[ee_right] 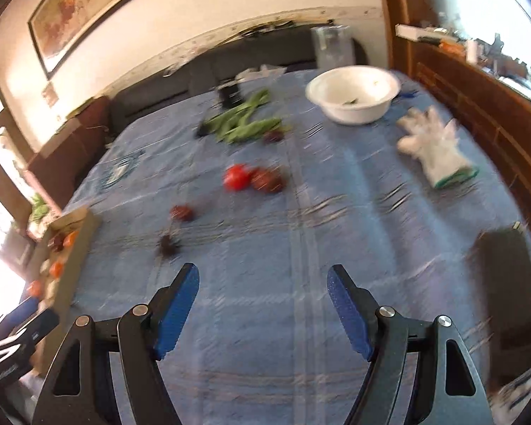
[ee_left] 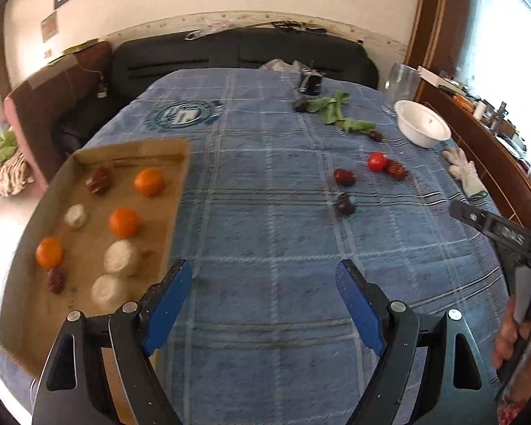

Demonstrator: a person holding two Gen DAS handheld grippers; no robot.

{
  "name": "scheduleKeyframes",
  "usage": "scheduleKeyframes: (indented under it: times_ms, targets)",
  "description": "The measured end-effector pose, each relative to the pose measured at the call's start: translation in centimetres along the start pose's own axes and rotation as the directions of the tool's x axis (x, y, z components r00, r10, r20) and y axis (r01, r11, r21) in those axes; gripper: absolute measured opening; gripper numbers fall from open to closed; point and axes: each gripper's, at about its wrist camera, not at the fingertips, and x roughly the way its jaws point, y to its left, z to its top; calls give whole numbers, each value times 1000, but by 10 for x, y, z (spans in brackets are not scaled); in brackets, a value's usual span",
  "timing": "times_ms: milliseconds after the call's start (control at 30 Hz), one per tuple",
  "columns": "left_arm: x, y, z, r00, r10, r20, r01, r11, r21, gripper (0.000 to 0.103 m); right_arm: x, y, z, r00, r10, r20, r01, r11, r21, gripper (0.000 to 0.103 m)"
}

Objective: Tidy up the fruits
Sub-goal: 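Withdraw both tools from the tray back over the remaining dates, then grasp a dark date with the left tool while the right tool grasps a wrinkled red date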

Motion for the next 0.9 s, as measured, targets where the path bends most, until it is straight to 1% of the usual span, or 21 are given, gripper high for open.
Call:
scheduleKeyframes:
  times_ms: [100,200,267,333,400,467,633,700,767,800,833,900]
  targets:
    - [16,-17,13,1000,-30,-7,30,999,13,83,16,-8,16,1000,-1,0,1,1000,10,79]
    - [40,-33,26,997,-76,-26,77,997,28,83,37,-6,31,1000,-7,27,8,1000,-24,79]
    - [61,-45,32,996,-70,-52,73,996,49,83,54,-1,40,999,-14,28,16,999,-51,79]
    - [77,-51,36,996,-71,-56,74,995,62,83,71,1,47,1000,-16,13,16,998,-61,78]
    - [94,-55,40,996,-57,-72,61,996,58,83,85,4,53,1000,-26,3,26,997,-73,78]
    - [105,-54,43,993,-86,-84,90,995,38,83,94,6,57,999,-38,-4,37,995,-89,78]
    - [118,-49,43,984,-162,-78,163,986,14,83,110,14,61,998,-59,-13,56,985,-166,78]
    - [122,-51,41,984,-160,-82,162,986,27,82,116,20,61,998,-67,-13,62,977,-205,78]
    - [122,-53,42,984,-160,-75,164,986,40,75,121,25,60,997,-66,-28,58,970,-238,75]
    - [123,-54,43,983,-171,-74,174,984,42,63,123,29,60,997,-63,-38,51,965,-257,71]
    - [124,-54,44,981,-179,-79,182,982,42,55,125,32,60,997,-66,-39,53,960,-276,69]
    - [126,-56,45,982,-173,-77,177,983,48,55,128,36,60,997,-68,-40,53,955,-292,69]
